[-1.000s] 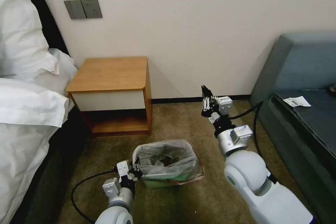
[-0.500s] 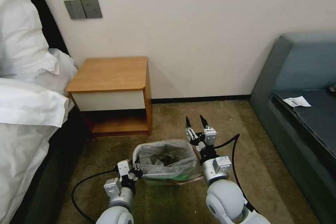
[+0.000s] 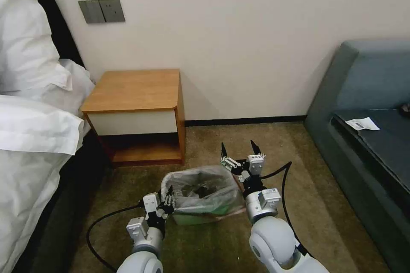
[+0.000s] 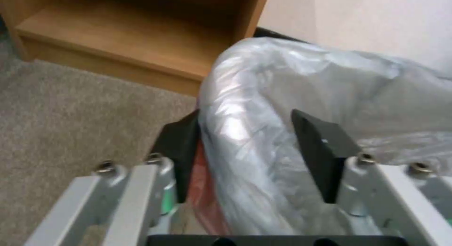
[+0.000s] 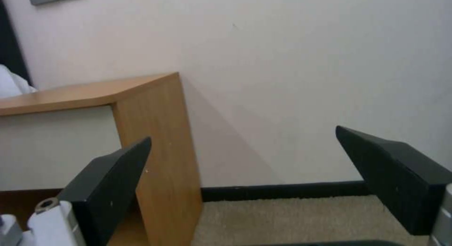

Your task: Pick up the garbage bag from the table and place it over the trash can.

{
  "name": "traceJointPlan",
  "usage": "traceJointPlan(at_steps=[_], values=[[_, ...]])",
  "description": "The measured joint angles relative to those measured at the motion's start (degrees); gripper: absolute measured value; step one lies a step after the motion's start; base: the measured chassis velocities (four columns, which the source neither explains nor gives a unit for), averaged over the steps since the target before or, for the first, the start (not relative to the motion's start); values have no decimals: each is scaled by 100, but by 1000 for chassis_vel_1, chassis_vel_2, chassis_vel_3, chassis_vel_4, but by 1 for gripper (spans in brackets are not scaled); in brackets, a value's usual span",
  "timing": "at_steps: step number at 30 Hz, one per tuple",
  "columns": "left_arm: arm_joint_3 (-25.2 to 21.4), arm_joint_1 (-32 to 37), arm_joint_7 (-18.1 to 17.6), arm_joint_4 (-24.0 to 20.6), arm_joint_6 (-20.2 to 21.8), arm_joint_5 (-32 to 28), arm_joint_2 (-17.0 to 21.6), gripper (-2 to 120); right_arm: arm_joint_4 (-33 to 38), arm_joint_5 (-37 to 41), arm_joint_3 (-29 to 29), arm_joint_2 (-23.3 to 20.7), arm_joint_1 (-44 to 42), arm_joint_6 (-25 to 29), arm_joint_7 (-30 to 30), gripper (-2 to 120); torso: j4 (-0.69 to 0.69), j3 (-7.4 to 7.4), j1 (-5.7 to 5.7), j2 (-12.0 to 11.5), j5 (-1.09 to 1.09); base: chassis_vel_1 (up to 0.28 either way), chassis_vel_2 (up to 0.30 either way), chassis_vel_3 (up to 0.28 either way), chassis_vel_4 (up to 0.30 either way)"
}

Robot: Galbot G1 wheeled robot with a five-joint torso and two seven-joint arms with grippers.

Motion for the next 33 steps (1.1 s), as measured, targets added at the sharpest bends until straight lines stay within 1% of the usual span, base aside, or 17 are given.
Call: traceJointPlan(at_steps=[6, 7, 9, 10, 12, 17, 20, 21, 22, 24, 25, 26, 27, 28, 29, 30, 33], values=[[5, 7, 5, -8, 0, 9, 3, 74, -5, -5, 2, -2, 17, -9, -9, 100, 0, 0, 0, 0, 0, 0, 0, 0, 0], [5, 7, 5, -8, 0, 9, 3, 74, -5, -5, 2, -2, 17, -9, -9, 100, 0, 0, 0, 0, 0, 0, 0, 0, 0], [7, 22, 35, -24, -4, 44, 10, 88, -6, -8, 4, 1, 29, -15, -16, 100, 0, 0, 0, 0, 0, 0, 0, 0, 0], [7, 22, 35, -24, -4, 44, 10, 88, -6, -8, 4, 1, 29, -15, -16, 100, 0, 0, 0, 0, 0, 0, 0, 0, 0], [1, 30, 85, -27, -50, 118, 30, 97, -6, -21, 5, 11, 34, -19, -26, 100, 0, 0, 0, 0, 0, 0, 0, 0, 0], [-41, 25, 171, 15, -361, 342, 97, 100, -13, -54, -3, 24, 27, -19, -59, 100, 0, 0, 0, 0, 0, 0, 0, 0, 0], [-81, 49, 314, -6, -970, 607, 182, 100, -59, -65, -33, 51, -2, 15, -125, 100, 0, 0, 0, 0, 0, 0, 0, 0, 0], [-81, 49, 314, -6, -970, 607, 182, 100, -59, -65, -33, 51, -2, 15, -125, 100, 0, 0, 0, 0, 0, 0, 0, 0, 0], [-93, 66, 433, -31, -1228, 689, 205, 100, -93, -76, -46, 79, -4, 37, -150, 100, 0, 0, 0, 0, 0, 0, 0, 0, 0], [-98, 78, 484, -34, -1342, 726, 222, 100, -121, -100, -66, 103, -5, 51, -171, 100, 0, 0, 0, 0, 0, 0, 0, 0, 0], [-109, 70, 509, -6, -1568, 741, 229, 100, -148, -124, -87, 122, -11, 67, -201, 100, 0, 0, 0, 0, 0, 0, 0, 0, 0], [-130, 17, 549, 131, -2002, 825, 202, 100, -171, -141, -105, 147, -26, 113, -255, 100, 0, 0, 0, 0, 0, 0, 0, 0, 0], [-156, -79, 632, 348, -2638, 898, 141, 100, -236, -198, -122, 188, -57, 217, -340, 100, 1, 0, 0, 0, 0, 0, 0, 0, 0], [-156, -79, 632, 348, -2638, 898, 141, 100, -236, -198, -122, 188, -57, 217, -340, 100, 1, 0, 0, 0, 0, 0, 0, 0, 0], [-183, -179, 726, 552, -3152, 935, 82, 100, -315, -325, -123, 237, -89, 330, -422, 100, 0, 0, 0, 0, 0, 0, 0, 0, 0], [-194, -236, 781, 672, -3404, 956, 40, 100, -388, -458, -120, 281, -116, 442, -480, 100, 0, 0, 0, 0, -1, 0, 0, 0, 0], [-209, -304, 799, 803, -3671, 948, 9, 100, -551, -742, -86, 378, -150, 632, -509, 100, -1, 0, 0, 0, 1, 0, 0, 0, 0]])
